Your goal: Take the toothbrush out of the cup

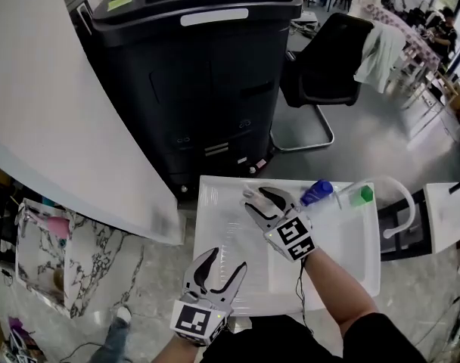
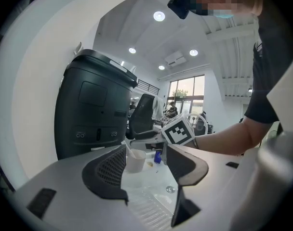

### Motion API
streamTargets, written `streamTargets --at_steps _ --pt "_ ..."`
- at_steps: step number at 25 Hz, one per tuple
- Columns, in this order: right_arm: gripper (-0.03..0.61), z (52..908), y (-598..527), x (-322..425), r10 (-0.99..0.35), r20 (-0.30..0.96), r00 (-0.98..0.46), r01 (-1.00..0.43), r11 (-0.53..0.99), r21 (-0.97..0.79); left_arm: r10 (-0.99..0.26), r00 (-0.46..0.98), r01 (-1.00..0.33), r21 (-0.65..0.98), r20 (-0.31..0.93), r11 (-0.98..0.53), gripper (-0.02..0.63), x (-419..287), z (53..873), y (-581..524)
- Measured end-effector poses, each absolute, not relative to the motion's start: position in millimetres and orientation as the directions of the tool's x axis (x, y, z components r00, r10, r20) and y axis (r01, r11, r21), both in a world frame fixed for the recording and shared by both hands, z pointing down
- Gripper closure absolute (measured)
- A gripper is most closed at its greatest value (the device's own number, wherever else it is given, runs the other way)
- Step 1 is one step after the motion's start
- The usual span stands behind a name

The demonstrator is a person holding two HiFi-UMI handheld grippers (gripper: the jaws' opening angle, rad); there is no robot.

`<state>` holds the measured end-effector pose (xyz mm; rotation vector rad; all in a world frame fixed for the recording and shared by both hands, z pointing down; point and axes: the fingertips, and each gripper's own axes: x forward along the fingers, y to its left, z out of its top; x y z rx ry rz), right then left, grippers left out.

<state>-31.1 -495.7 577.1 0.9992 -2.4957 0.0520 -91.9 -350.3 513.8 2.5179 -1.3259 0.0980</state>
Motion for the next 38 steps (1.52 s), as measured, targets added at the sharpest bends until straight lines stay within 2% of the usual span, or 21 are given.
streamTargets --at_steps 9,17,20,25,38 --pt "0.403 620 -522 -34 -0.609 0.552 -0.569 -0.565 0.778 0.275 -0.798 0.559 -0.824 0.262 0.227 -0.503 0.35 -90 533 -366" --pt "0.458 640 -527 -38 -0.582 0.617 -0.53 -0.526 0.796 0.3 -0.799 0.553 -0.828 0.267 0.236 -0.493 0.35 -89 539 -371" --pt "0.503 642 -530 -36 -0.588 0.624 -0.514 -0.532 0.79 0.307 -0.802 0.549 -0.83 0.271 0.235 -0.488 0.35 -89 538 -372" --pt "0.535 642 -532 -32 -0.593 0.634 -0.496 -0.539 0.783 0.311 -0.803 0.547 -0.83 0.275 0.235 -0.485 0.35 -89 537 -370" --pt "0.541 621 -528 -31 -0.636 0.596 -0.49 -0.563 0.753 0.34 -0.81 0.545 -0.831 0.268 0.218 -0.487 0.35 -97 526 -356"
